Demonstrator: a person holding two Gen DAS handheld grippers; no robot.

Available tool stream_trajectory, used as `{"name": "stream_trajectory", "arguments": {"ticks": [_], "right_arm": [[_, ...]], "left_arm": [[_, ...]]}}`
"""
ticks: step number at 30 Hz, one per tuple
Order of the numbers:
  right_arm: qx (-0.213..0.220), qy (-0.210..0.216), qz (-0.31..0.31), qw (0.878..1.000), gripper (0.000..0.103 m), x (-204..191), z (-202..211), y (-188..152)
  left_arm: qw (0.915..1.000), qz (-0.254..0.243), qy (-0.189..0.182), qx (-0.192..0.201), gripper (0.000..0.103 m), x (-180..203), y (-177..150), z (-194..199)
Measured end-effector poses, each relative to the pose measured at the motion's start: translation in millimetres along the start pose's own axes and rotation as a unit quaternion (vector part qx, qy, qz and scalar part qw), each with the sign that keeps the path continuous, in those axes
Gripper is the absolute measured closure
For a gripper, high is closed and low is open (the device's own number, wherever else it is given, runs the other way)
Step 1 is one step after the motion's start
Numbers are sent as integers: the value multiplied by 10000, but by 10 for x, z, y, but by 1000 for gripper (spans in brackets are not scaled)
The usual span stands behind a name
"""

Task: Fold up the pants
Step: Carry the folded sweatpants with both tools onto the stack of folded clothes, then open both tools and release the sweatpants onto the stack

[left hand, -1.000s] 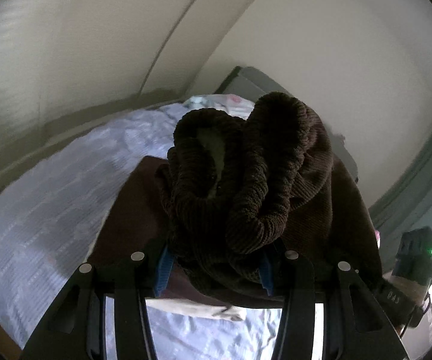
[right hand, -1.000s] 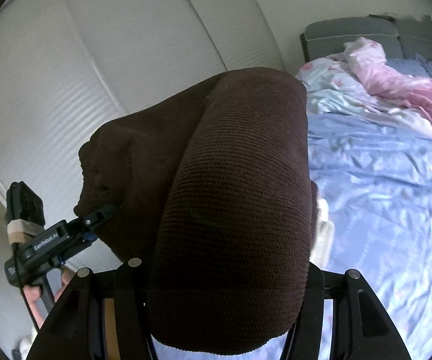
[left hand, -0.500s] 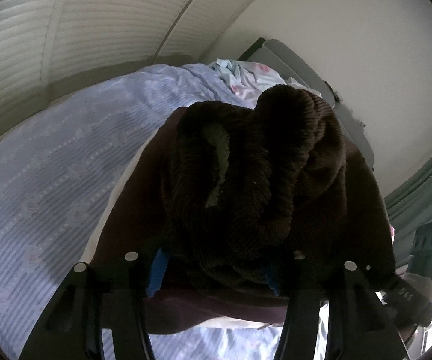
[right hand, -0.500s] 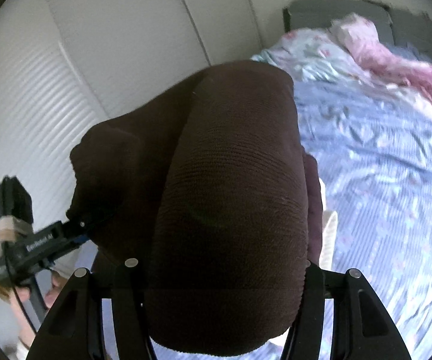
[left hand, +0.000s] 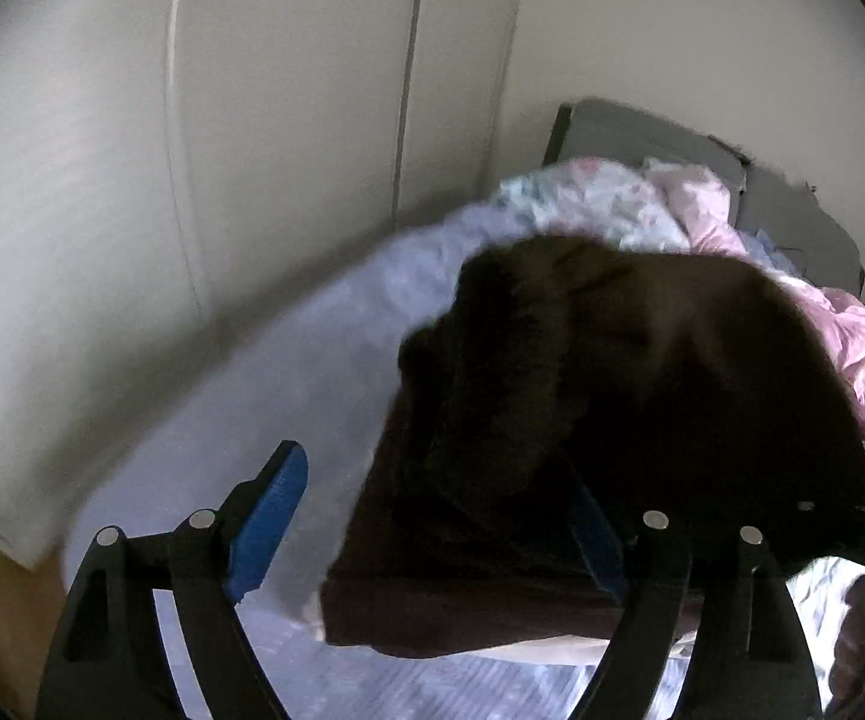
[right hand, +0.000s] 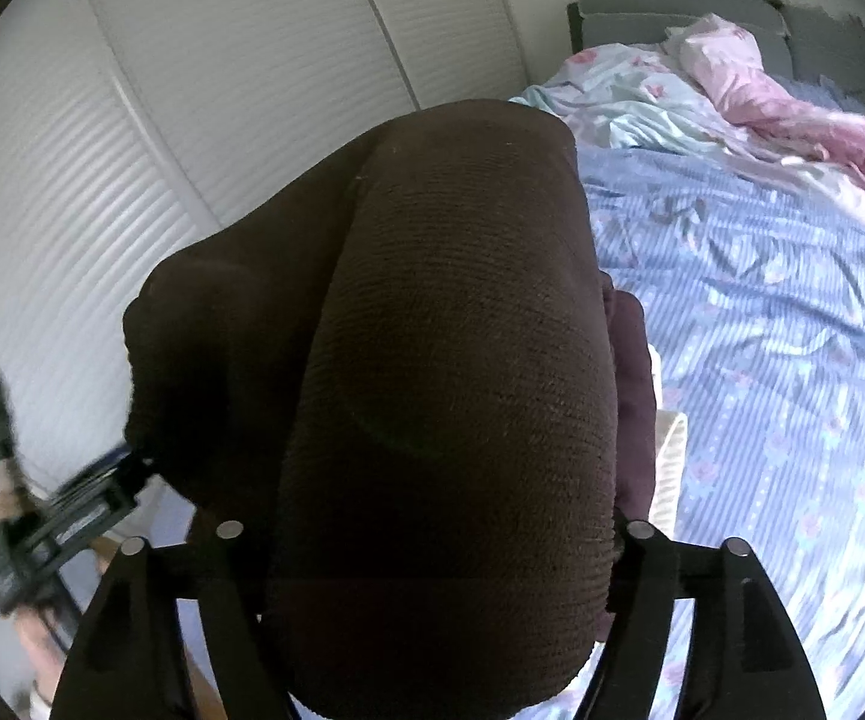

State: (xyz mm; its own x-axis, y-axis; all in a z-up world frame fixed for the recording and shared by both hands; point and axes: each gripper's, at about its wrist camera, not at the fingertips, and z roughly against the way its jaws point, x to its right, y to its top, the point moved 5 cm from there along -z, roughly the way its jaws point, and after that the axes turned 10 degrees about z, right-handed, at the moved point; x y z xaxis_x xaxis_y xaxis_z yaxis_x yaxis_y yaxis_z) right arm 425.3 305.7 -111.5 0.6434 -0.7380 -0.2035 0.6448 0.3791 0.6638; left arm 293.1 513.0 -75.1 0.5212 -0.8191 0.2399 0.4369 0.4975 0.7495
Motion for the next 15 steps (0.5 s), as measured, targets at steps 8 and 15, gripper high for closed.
{"name": "stream_trajectory", "arguments": {"ticks": [8, 15], "right_arm": [[344, -270, 254, 9987, 16, -131, 305, -3], [867, -394, 232, 9952, 15, -168, 1076, -171]], "left_arm": [[9978, -57, -159, 634, 14, 144, 73, 894], [9982, -379, -118, 447, 12, 321, -184, 1308]]}}
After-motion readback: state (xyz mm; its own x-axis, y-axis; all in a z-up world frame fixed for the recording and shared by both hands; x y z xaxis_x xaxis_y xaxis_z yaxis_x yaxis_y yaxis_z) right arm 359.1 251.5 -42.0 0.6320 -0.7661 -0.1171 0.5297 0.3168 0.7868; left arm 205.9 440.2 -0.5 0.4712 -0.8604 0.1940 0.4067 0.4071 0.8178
